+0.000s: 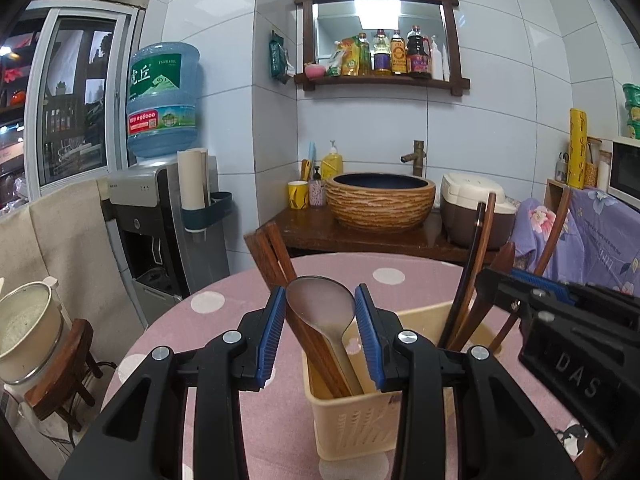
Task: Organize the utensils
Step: 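Lower both spoons into the holder and open both tools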
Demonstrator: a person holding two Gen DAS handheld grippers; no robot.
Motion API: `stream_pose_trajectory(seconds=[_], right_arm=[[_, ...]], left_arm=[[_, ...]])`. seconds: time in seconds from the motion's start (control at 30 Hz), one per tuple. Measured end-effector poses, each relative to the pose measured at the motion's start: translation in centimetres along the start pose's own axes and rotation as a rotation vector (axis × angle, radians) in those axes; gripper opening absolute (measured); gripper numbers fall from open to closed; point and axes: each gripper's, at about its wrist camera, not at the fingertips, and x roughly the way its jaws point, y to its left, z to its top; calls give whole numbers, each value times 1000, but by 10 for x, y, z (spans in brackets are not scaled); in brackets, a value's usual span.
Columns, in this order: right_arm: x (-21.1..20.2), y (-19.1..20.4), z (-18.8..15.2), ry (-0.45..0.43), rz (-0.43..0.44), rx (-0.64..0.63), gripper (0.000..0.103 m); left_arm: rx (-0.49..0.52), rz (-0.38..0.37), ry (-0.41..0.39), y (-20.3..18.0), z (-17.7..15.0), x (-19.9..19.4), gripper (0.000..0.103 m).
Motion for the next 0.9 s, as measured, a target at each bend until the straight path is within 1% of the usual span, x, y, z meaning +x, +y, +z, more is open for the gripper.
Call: stream_pose_trajectory(seconds=[0.1, 0.2, 0.5, 0.57, 0.67, 0.7, 0.73, 0.77, 0.8, 0.9], right_arm=[[0, -3, -3, 2, -1, 9, 16], [0, -3, -5, 5, -6, 3, 16], [0, -4, -8, 15, -21, 6, 16], [-4, -6, -9, 9, -26, 13, 17], [-12, -8, -10, -5, -34, 17, 18], [-17, -8, -11, -10, -29, 16, 21], [-21, -7, -12, -19, -24, 13, 27], [-28, -4, -15, -33, -21, 3, 30], [-33, -2, -19, -43, -20, -9, 37], [-46, 8, -31, -43, -10, -48, 40]], left_arm=[[-13, -15, 42, 3, -7, 8, 36], [-22, -16, 68, 7, -12, 13, 36], [-27, -41, 75, 8, -18, 6, 36], [-31, -47, 75, 11, -19, 2, 38], [-42, -60, 77, 17, -22, -9, 52], [-51, -65, 78, 20, -24, -15, 59], [-62, -74, 76, 24, -26, -21, 65], [-73, -84, 74, 27, -29, -27, 67], [-83, -90, 72, 30, -32, -33, 72], [-106, -94, 80, 39, -42, -46, 85]])
